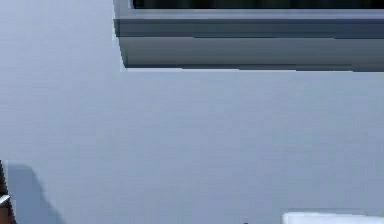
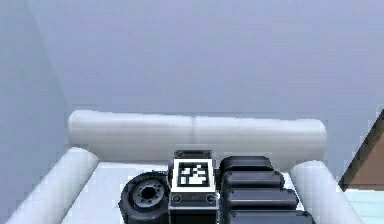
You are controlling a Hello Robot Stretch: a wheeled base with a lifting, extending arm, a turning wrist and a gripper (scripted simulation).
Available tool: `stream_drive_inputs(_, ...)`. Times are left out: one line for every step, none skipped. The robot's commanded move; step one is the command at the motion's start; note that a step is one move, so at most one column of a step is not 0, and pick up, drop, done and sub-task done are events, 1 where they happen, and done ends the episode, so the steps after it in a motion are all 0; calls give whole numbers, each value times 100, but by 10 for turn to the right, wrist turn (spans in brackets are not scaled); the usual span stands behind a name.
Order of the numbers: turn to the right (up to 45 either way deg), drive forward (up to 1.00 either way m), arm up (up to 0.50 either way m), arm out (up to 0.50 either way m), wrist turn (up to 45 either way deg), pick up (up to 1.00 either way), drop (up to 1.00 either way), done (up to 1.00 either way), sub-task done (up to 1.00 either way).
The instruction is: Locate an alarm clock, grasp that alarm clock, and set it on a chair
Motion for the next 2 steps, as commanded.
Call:
stream_drive_inputs(90, 0, 0, 0, 0, 0, 0, 0, 0)
stream_drive_inputs(0, 30, 0, 0, 0, 0, 0, 0, 0)
